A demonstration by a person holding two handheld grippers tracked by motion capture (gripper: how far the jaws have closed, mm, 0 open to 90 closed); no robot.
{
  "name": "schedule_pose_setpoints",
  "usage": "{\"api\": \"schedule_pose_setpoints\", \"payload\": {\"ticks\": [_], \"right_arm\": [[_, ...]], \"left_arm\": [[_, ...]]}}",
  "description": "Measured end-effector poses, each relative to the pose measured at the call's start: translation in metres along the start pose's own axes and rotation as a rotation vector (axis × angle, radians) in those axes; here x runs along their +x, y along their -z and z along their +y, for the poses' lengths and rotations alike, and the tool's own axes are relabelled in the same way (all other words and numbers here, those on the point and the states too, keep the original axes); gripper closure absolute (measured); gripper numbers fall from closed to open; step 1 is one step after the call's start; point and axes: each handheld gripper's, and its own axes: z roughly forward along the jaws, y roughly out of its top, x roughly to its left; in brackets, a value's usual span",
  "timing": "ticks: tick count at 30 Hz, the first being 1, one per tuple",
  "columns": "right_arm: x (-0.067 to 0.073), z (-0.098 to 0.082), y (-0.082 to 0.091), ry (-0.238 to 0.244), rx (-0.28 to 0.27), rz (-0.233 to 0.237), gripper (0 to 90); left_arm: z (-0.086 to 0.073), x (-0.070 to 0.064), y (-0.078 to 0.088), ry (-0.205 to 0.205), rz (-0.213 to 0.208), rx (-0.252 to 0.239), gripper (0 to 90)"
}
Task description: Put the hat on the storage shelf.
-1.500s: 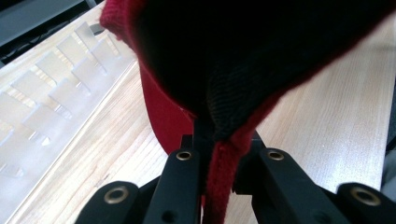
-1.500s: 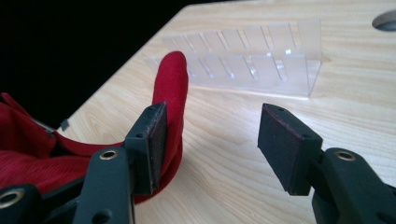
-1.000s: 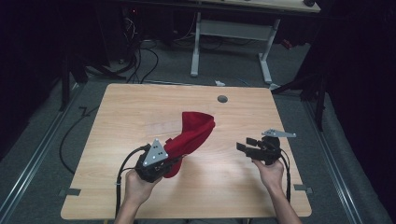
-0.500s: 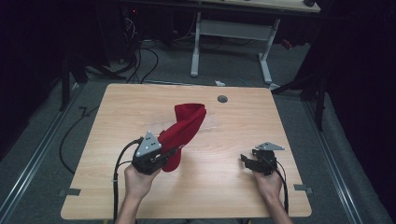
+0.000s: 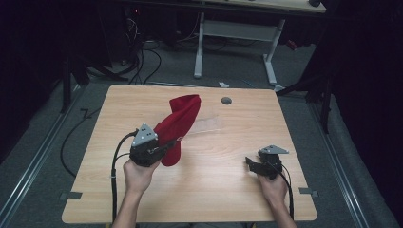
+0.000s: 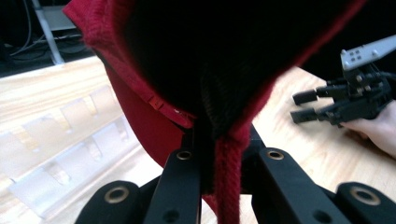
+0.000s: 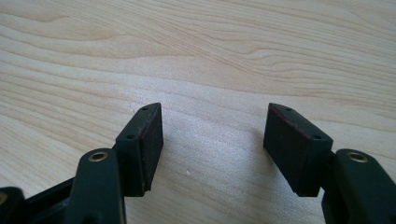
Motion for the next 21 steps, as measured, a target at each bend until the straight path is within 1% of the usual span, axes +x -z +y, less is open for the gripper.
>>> {"api": "schedule_pose_setpoints", "payload": {"ticks": [5,9,10,13,16,18,19,20,21], "right_arm": [[0.001,0.0,0.0,-0.001,0.002,0.001,36.6],[0.001,0.0,0.0,-0.002,0.002,0.002,36.3],[0.001,0.0,0.0,-0.001,0.002,0.002,36.3],[0.001,0.0,0.0,0.0,0.002,0.003,35.8],[0.001,0.0,0.0,0.001,0.002,0.003,35.6],[0.001,0.0,0.0,0.0,0.002,0.002,35.5],[0.001,0.0,0.0,0.001,0.002,0.002,35.4],[0.001,0.0,0.0,0.001,0.001,0.002,35.3],[0.001,0.0,0.0,0.0,0.003,0.003,35.3]], "left_arm": [[0.016,0.006,-0.004,0.033,0.011,-0.04,83.8],[0.03,0.008,-0.005,0.077,0.005,-0.081,83.8],[0.033,0.008,-0.005,0.072,0.004,-0.088,83.8],[0.041,0.01,-0.007,0.065,0.016,-0.106,83.8],[0.049,0.013,-0.011,0.081,0.028,-0.129,83.8],[0.055,0.014,-0.014,0.063,0.043,-0.14,83.8],[0.057,0.015,-0.016,0.058,0.045,-0.142,83.8],[0.06,0.015,-0.018,0.064,0.044,-0.147,83.8],[0.061,0.015,-0.021,0.058,0.048,-0.156,83.8]]}}
